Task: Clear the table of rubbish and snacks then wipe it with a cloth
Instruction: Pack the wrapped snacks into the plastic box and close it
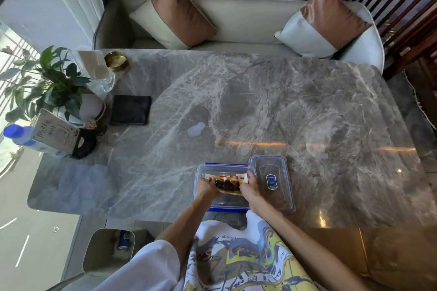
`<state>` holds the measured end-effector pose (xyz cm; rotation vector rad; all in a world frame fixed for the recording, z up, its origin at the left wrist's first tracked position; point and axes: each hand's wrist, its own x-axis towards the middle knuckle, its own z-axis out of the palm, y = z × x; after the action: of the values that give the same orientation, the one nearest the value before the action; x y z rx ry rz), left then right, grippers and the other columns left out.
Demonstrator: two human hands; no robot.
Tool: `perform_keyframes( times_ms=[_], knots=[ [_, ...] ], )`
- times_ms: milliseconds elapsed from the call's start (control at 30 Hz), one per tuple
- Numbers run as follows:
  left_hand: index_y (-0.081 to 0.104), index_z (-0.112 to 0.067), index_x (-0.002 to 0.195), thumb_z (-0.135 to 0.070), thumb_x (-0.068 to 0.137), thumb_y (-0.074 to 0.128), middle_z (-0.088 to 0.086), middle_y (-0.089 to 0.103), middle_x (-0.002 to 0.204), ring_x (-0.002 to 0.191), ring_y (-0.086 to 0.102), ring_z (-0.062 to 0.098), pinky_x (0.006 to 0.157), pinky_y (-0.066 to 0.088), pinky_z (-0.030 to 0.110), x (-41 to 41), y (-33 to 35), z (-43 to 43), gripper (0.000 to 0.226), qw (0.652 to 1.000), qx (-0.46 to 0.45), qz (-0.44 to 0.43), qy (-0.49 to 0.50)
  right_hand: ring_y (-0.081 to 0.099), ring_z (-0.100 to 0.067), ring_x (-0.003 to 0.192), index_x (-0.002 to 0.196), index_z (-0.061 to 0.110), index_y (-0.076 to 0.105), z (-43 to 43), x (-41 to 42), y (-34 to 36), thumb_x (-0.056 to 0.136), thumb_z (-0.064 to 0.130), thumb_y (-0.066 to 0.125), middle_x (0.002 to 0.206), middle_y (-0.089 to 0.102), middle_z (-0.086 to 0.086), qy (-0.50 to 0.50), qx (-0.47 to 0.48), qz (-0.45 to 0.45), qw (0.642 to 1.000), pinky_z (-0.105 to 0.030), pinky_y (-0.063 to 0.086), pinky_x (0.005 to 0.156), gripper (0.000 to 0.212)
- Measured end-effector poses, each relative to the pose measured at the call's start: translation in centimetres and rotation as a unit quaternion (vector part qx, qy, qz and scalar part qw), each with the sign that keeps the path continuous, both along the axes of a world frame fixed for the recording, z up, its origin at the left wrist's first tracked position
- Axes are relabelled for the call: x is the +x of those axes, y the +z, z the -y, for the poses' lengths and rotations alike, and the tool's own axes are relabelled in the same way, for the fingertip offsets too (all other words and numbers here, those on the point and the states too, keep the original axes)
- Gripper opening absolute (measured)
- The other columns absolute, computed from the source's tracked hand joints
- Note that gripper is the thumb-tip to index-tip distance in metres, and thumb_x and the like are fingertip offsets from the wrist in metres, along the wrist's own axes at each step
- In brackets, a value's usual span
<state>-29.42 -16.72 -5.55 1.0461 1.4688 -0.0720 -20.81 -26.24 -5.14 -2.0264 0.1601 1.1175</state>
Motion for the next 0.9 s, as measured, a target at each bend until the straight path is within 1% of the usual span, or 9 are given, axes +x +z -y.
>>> perform_keyframes(
  times_ms=[67,167,267,333,467,633,733,833,900],
  knots=[
    [0.045,-0.008,0.099,-0.017,0.104,0.035,0.016,0.059,0.088,0.077,0.065,0.032,0.074,0.058,0.047,0.3,0.1,0.2,0.014,1.000,-0.009,0.002,0.023,0.031,-0.025,0.144,0.151,0.015,0.029,-0.1,-0.1,-0.3,0.093,-0.010,0.035,0.157,0.032,-0.007,-0.010,-0.002,0.012,1.000,-0.039,0.027,0.120,0.063],
    [0.046,-0.007,0.101,-0.017,0.104,0.033,0.014,0.060,0.085,0.078,0.063,0.030,0.077,0.060,0.047,0.4,-0.1,0.3,0.017,1.000,-0.007,-0.022,0.013,0.031,-0.025,0.144,0.150,0.013,0.032,-0.3,0.1,-0.7,0.093,-0.009,0.036,0.157,0.032,-0.008,0.003,-0.016,0.015,1.000,-0.036,0.028,0.119,0.061],
    [0.042,-0.008,0.109,-0.017,0.104,0.032,0.014,0.054,0.084,0.064,0.056,0.022,0.048,0.051,0.029,0.3,-0.2,0.2,0.014,0.999,-0.016,-0.042,-0.011,0.030,-0.026,0.144,0.150,0.015,0.030,-0.2,0.4,-0.9,0.093,-0.007,0.036,0.157,0.030,-0.008,0.039,-0.036,0.004,0.999,-0.036,0.027,0.117,0.061],
    [0.042,-0.008,0.111,-0.018,0.103,0.033,0.008,0.047,0.071,0.054,0.045,0.015,0.046,0.040,0.026,0.0,-0.4,0.1,0.016,0.996,-0.010,-0.069,-0.048,0.030,-0.027,0.144,0.151,0.016,0.028,-0.2,0.4,-0.9,0.094,-0.007,0.035,0.157,0.029,-0.008,0.057,-0.041,-0.007,0.998,-0.035,0.027,0.116,0.062],
    [0.045,-0.010,0.079,-0.012,0.098,0.039,0.004,0.045,0.065,0.053,0.040,0.013,0.045,0.033,0.022,0.0,-0.6,-0.2,0.020,0.993,-0.004,-0.081,-0.086,0.025,-0.028,0.146,0.154,0.023,0.019,-0.3,0.2,-0.8,0.092,-0.010,0.033,0.160,0.023,-0.008,0.097,-0.031,-0.017,0.995,-0.039,0.024,0.119,0.072],
    [0.047,-0.014,0.069,-0.006,0.091,0.044,0.003,0.050,0.067,0.071,0.053,0.020,0.059,0.045,0.029,0.3,-0.2,-0.1,0.023,0.988,0.012,-0.101,-0.119,0.032,-0.025,0.144,0.150,0.011,0.033,-0.5,0.0,-1.0,0.090,-0.014,0.039,0.157,0.033,-0.008,0.101,-0.023,0.046,0.994,-0.035,0.029,0.119,0.065],
    [0.060,-0.004,0.090,-0.005,0.087,0.048,0.008,0.057,0.075,0.078,0.059,0.023,0.066,0.053,0.034,0.5,-0.2,-0.1,0.012,0.985,0.015,-0.107,-0.134,0.034,-0.023,0.143,0.147,0.008,0.038,-0.5,-0.2,-1.1,0.087,-0.019,0.037,0.155,0.037,-0.009,0.066,-0.011,0.053,0.996,-0.031,0.028,0.118,0.066],
    [0.063,0.001,0.110,-0.010,0.089,0.046,0.017,0.066,0.098,0.102,0.067,0.032,0.089,0.058,0.041,0.7,0.0,-0.1,0.029,0.978,0.030,-0.124,-0.167,0.036,-0.026,0.142,0.148,0.009,0.036,-0.6,-0.4,-1.3,0.087,-0.019,0.037,0.153,0.038,-0.010,0.044,-0.025,0.053,0.997,-0.034,0.032,0.116,0.068],
    [0.062,0.000,0.114,-0.011,0.089,0.044,0.018,0.067,0.108,0.105,0.066,0.033,0.090,0.058,0.044,0.7,0.1,0.1,0.032,0.970,0.052,-0.132,-0.196,0.040,-0.027,0.139,0.148,0.011,0.035,-0.7,-0.4,-1.4,0.089,-0.016,0.039,0.151,0.042,-0.011,0.056,-0.041,0.047,0.997,-0.037,0.035,0.116,0.065]
  ],
)
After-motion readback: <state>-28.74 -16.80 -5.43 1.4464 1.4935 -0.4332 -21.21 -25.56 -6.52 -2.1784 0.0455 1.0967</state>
